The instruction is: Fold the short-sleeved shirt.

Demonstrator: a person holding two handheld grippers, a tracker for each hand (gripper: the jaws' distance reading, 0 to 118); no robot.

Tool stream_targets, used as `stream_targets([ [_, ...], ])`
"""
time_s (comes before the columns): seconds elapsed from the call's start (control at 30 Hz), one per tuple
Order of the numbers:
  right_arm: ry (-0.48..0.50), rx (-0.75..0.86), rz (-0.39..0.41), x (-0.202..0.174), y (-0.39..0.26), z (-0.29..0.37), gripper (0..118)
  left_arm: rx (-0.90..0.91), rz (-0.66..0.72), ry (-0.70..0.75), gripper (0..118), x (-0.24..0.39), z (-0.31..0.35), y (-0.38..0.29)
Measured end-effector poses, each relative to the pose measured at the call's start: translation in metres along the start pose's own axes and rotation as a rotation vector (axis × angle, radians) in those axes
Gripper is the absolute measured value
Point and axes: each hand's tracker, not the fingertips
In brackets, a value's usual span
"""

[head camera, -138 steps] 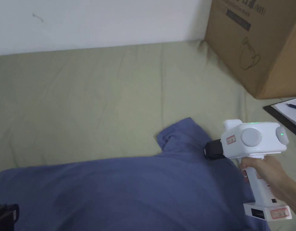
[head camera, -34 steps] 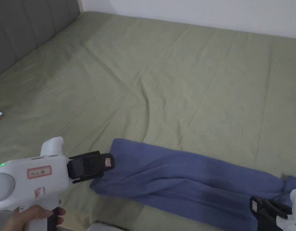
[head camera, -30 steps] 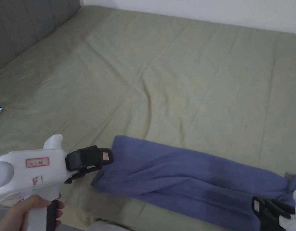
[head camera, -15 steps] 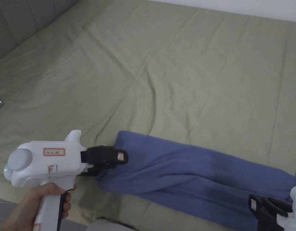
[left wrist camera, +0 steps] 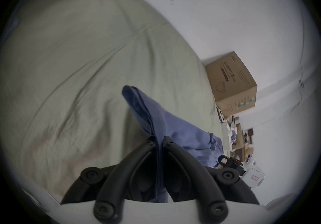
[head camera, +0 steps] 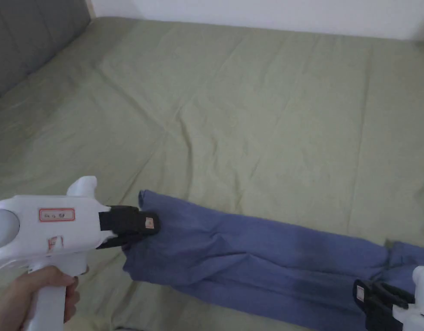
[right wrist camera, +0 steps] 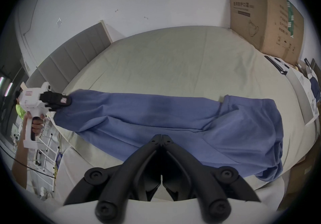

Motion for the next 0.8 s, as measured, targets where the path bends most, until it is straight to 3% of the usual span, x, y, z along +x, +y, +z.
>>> stream_targets([
  [0.2, -0.015, 0.064, -0.059, 0.037, -0.007, 0.028, 0, -0.061, -0.299, 0.019, 4, 0.134, -0.032, -0.012],
  [0.4, -0.066, 0.117, -0.155, 0.086, -0.021, 0.056, 0, -0.295, -0.374, -0.057, 4, 0.211, -0.148, -0.061],
  [0.57, -0.105, 0.13, -0.281, 0.126, -0.036, 0.073, 0, -0.442, -0.465, 0.058, 5, 0.23, -0.231, -0.103],
  [0.6, -0.108, 0.134, -0.287, 0.13, -0.039, 0.076, 0, -0.444, -0.444, 0.071, 11, 0.23, -0.239, -0.105],
  [0.7, -0.125, 0.124, -0.284, 0.139, -0.047, 0.081, 0, -0.453, -0.404, 0.048, 87, 0.226, -0.245, -0.104],
  [0.73, -0.131, 0.126, -0.281, 0.141, -0.049, 0.083, 0, -0.444, -0.383, 0.003, 107, 0.226, -0.239, -0.103],
  [0.8, -0.134, 0.124, -0.288, 0.144, -0.052, 0.082, 0, -0.384, -0.347, -0.015, 111, 0.224, -0.221, -0.094],
])
